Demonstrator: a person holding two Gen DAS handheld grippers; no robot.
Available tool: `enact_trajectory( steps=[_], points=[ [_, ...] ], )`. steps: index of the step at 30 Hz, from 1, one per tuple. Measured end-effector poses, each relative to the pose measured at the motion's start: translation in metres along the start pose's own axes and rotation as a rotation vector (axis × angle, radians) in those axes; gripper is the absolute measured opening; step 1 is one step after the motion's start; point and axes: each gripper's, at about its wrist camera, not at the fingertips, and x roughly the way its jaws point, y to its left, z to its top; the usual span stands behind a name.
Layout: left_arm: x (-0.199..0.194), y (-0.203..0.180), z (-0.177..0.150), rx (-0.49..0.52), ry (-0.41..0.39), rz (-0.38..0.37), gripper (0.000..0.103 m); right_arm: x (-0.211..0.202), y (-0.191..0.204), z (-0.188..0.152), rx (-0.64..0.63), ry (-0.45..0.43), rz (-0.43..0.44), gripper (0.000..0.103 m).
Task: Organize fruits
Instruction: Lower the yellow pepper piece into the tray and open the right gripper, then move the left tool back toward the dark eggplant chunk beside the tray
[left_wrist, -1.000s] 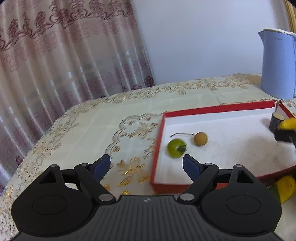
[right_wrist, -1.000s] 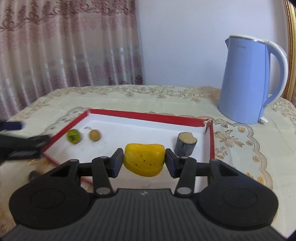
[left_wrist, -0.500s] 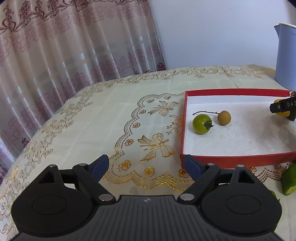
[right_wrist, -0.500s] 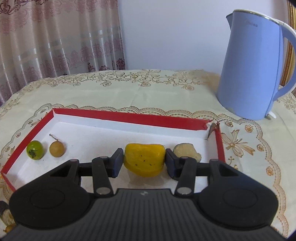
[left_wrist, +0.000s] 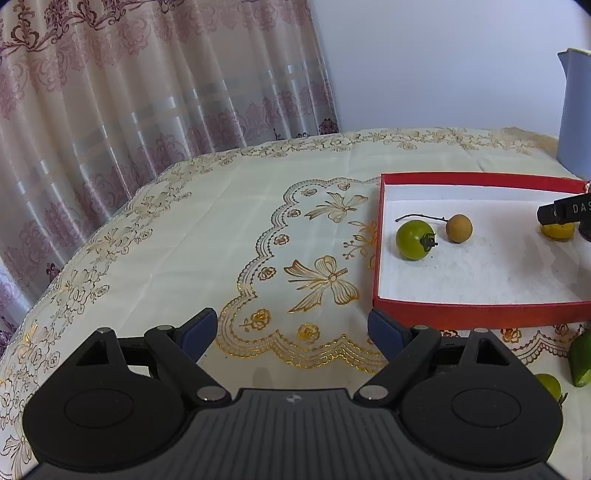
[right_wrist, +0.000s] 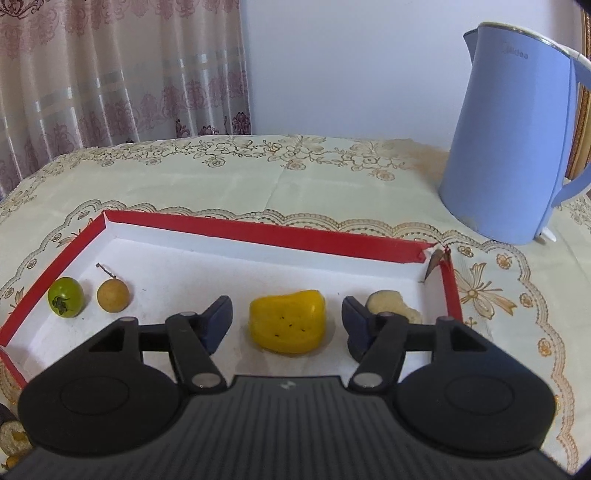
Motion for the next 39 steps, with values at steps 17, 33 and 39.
enact_trajectory(
  steps=[17, 33, 39],
  points=[
    [-0.011, -0.003, -0.004, -0.007, -0.002, -0.009, 0.089, -0.082, 0.013, -0.023, -0.067, -0.122, 0.061, 0.071],
    [-0.016, -0.007, -0.012, -0.005, 0.015, -0.018, 0.089, -0.145, 0.022, -0.073, -0.099, -0.213, -0.004, 0.090],
    [-0.021, -0.005, -0.018, -0.004, 0.016, -0.017, 0.089, -0.157, 0.011, -0.089, -0.021, -0.237, -0.023, 0.096]
  ],
)
